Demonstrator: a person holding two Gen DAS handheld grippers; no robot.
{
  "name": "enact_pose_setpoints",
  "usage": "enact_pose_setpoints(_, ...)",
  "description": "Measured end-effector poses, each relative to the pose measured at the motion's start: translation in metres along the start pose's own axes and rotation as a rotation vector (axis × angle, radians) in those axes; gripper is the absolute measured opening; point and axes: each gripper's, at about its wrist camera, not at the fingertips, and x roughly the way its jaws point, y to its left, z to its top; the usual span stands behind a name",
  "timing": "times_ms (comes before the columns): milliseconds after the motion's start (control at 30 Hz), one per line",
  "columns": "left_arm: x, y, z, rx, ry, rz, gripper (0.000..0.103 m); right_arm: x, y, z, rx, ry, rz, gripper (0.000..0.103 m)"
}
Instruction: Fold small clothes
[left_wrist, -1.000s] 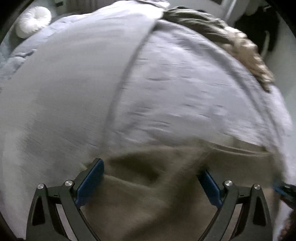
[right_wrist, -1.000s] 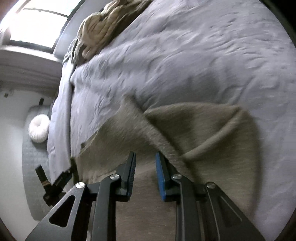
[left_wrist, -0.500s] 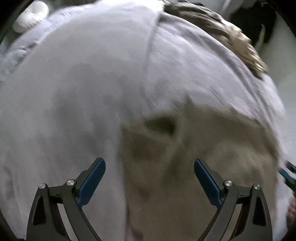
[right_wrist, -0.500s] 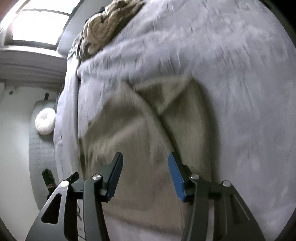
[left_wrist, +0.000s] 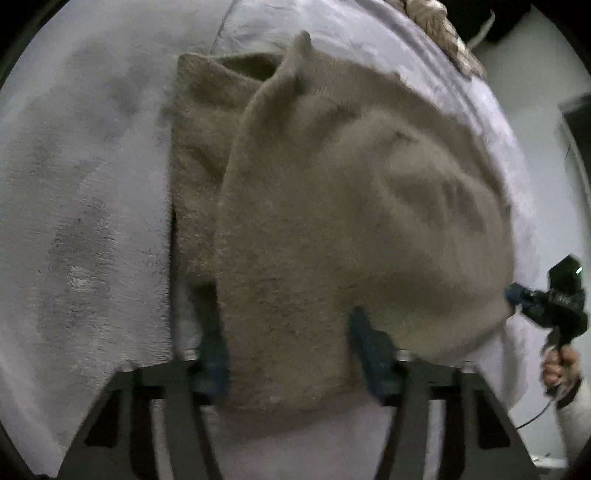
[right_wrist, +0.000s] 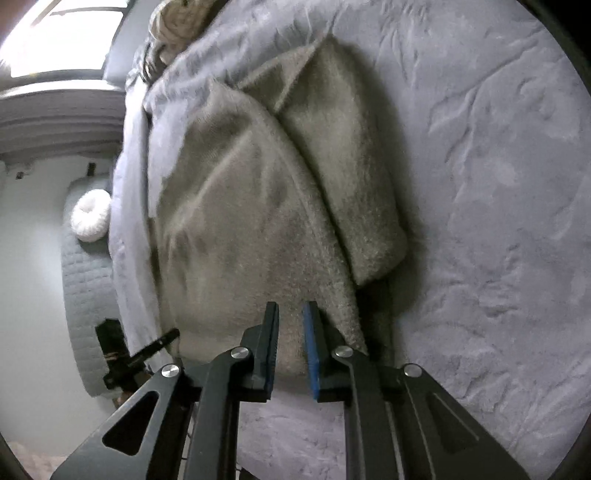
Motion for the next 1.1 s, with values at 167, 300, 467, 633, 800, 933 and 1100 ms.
enact_pose_setpoints(167, -0.014, 0.011, 0.001, -0.02, -0.033, 0.01, 0.05, -0.019, -0.009, -0.005, 0.006, -0.047, -0.045, 0.061)
enact_pose_setpoints(300, -0.013, 0.02, 0.001, -0.056, -0.016, -0.006, 0.069, -0.011, -0.009, -0.001, -0.014, -0.005, -0.063, 0.059)
enact_pose_setpoints(467, -0.006, 0.014, 0.003, -0.035, -0.007, -0.015, 0.073, 0.008, -0.004, 0.001, -0.044, 0.045, -0.103, 0.006)
enact_pose_setpoints(633, -0.004, 0.0, 0.005, 0.036, -0.004, -0.03, 0.016, -0.007, 0.017, -0.009, -0.118, 0.052, -0.058, 0.006)
enact_pose_setpoints(800, -0.027, 0.009, -0.005, 0.063, -0.018, -0.061, 0.014, 0.0, -0.014, -0.016, -0.049, 0.092, -0.133, 0.006)
enact_pose_setpoints(933, -0.01, 0.021, -0.015, 0.039, 0.013, -0.044, 0.01, 0.016, -0.025, -0.017, -0.04, 0.099, -0.148, 0.005)
enact_pose_setpoints(1100, -0.01, 0.022, -0.025, 0.068, 0.009, -0.014, 0.01, 0.005, -0.017, -0.021, -0.046, 0.089, -0.162, 0.006)
